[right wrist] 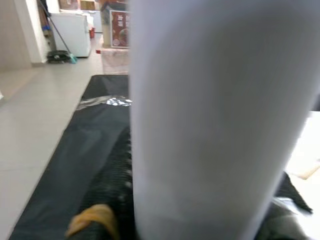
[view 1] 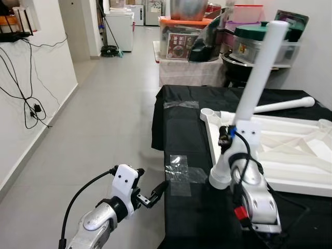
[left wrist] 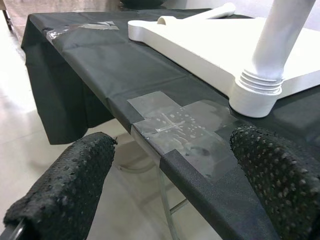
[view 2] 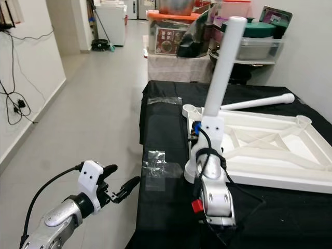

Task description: Building children table

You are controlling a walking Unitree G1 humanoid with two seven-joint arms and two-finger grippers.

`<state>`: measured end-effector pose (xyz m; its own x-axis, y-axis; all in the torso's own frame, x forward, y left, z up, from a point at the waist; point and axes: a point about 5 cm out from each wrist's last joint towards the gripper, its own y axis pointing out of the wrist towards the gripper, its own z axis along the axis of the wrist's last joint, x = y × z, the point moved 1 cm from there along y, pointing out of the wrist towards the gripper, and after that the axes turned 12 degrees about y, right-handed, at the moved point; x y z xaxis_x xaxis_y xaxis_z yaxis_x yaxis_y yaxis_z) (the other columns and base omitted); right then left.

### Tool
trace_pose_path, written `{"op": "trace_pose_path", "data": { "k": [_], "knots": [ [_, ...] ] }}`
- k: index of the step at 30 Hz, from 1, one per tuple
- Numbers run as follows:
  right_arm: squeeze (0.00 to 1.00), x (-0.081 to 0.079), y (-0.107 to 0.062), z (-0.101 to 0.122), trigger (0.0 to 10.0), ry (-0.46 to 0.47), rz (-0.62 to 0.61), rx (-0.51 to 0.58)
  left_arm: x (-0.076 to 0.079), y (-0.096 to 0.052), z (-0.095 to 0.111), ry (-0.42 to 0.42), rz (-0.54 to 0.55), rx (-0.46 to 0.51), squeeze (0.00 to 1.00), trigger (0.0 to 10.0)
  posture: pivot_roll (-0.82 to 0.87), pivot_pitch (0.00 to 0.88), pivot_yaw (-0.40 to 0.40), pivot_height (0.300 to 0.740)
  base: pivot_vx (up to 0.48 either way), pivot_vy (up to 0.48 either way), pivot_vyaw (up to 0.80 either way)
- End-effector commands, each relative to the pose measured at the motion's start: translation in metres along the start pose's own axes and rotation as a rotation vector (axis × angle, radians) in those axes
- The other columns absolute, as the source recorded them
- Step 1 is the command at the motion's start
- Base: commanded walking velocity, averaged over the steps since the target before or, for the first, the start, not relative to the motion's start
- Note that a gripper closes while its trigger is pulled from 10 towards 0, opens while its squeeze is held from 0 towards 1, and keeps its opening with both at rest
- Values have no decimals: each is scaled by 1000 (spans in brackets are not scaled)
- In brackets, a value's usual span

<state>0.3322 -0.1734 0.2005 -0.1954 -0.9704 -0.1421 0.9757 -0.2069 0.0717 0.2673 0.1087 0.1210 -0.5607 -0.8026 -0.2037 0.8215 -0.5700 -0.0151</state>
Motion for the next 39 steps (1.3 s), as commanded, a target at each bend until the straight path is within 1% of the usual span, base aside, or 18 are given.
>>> {"op": "trace_pose_path", "data": {
  "k": [1,3,4,5,6,7,8,9,13,14,15,19,20,26,30,34,36,39],
  "knots": [
    [1000,2,5,13,10000,26,7,81,1,-1,-5,-12,-6,-19,0,10000,59,0,-68,740,0,0,0],
    [1000,-4,10,16,10000,107,122,54,2,-2,-5,-14,-5,-18,0,10000,60,0,-68,740,0,0,0],
    [757,-7,13,20,10000,111,213,61,2,-2,-5,-14,-4,-19,0,10000,66,0,-75,740,0,0,0],
    [757,-7,13,20,10000,111,213,61,2,-2,-5,-14,-4,-19,0,10000,66,0,-75,740,0,0,0],
    [271,-10,15,24,10000,92,299,78,2,-2,-5,-13,-4,-19,0,10000,66,0,-75,740,0,0,0],
    [271,-10,15,24,10000,92,299,78,2,-2,-5,-13,-4,-19,0,10000,66,0,-75,740,0,0,0],
    [0,-9,18,24,10000,67,434,57,1,-2,-5,-12,-1,-19,0,10000,69,0,-72,740,0,0,0],
    [0,-9,18,24,10000,67,434,57,1,-2,-5,-12,-1,-19,0,10000,69,0,-72,740,0,0,0],
    [0,6,12,24,10000,-22,921,-83,0,-2,-5,-12,0,-18,0,10000,72,0,-74,740,0,0,0],
    [0,6,12,24,10000,-22,921,-83,0,-2,-5,-12,0,-18,0,10000,72,0,-74,740,0,0,0],
    [0,11,21,25,10000,-98,962,-113,-1,-2,-6,-9,-3,-21,0,10000,67,0,-68,740,0,0,0],
    [0,5,32,27,9961,-92,994,-103,-2,0,-5,-5,-4,-19,0,10000,73,0,-73,740,0,0,0],
    [0,-1,32,25,0,-68,1040,-108,-2,1,-3,-4,-2,-15,0,10000,81,0,-76,740,0,0,0],
    [0,-13,27,22,0,-26,1155,-118,-3,-3,-4,-2,10,-19,0,10000,93,0,-84,740,0,0,0],
    [0,-12,22,19,0,-15,1206,-121,-2,-6,-6,-4,10,-26,0,10000,92,0,-80,740,0,0,0],
    [0,-8,21,16,0,-6,1185,-118,-1,-5,-7,-6,4,-27,0,10000,87,0,-77,740,0,0,0],
    [0,-6,23,13,0,-31,1117,-123,-1,-5,-6,-5,3,-25,0,10000,80,0,-80,740,0,0,0],
    [0,5,34,0,0,-83,623,-139,-1,-3,-5,-8,4,-21,0,10000,65,0,-65,740,0,0,0]
  ]
}}
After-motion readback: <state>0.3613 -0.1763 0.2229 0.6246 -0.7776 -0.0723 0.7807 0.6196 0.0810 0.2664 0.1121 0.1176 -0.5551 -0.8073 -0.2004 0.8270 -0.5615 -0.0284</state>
